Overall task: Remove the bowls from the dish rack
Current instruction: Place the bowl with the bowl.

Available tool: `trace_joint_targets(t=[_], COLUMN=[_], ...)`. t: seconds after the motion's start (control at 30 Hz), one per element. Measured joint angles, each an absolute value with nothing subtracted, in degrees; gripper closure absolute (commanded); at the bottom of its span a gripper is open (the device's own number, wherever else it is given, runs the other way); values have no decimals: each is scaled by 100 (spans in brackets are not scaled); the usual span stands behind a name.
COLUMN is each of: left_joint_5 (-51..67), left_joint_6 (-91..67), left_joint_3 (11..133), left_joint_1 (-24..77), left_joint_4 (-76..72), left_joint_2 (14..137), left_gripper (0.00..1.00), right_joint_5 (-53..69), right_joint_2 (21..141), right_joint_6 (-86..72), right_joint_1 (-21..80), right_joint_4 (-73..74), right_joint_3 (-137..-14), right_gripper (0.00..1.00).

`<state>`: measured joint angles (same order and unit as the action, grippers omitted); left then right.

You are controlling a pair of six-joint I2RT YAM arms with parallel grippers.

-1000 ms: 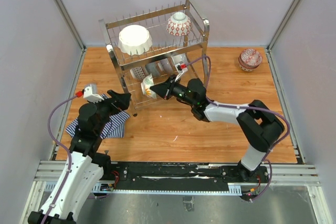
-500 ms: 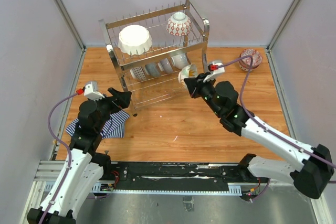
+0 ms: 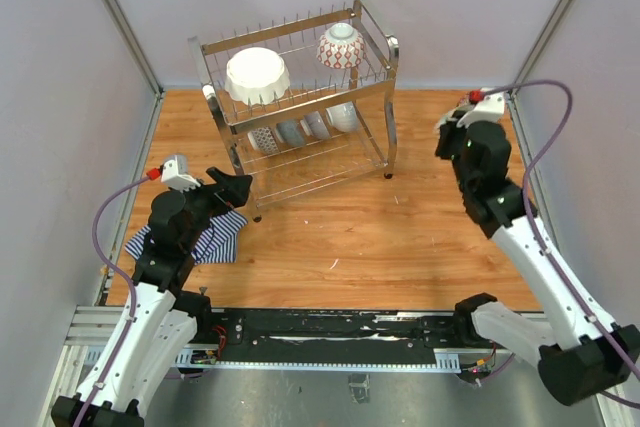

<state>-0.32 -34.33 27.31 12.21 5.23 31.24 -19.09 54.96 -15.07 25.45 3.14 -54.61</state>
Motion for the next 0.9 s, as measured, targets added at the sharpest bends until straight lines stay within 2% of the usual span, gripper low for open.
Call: trace_joint_targets(t=[0.13,0.33,0.6,0.9], left_joint_5=[32,115,113,60], left_joint_6=[-3430,-3382,-3269,-3162], left_joint_3=[2731,2731,2731,2731], left_joint_1=[1221,1221,1221,1221], left_joint_4=[521,471,338,268], left_joint_2=[3135,3140,3140,3087], left_gripper=[0,0,0,0], right_joint_5=[-1461,-740,-508,-552], right_joint_2=[6335,7955,10263,11747], right_joint_6=[-1461,-1297,-784,-290], right_joint_1=[1310,399,60,-69], right_joint_4=[819,1317,2187,2834], right_joint_3=[-6375,-7765,-10154,-11885], right_gripper=[100,99,99,99])
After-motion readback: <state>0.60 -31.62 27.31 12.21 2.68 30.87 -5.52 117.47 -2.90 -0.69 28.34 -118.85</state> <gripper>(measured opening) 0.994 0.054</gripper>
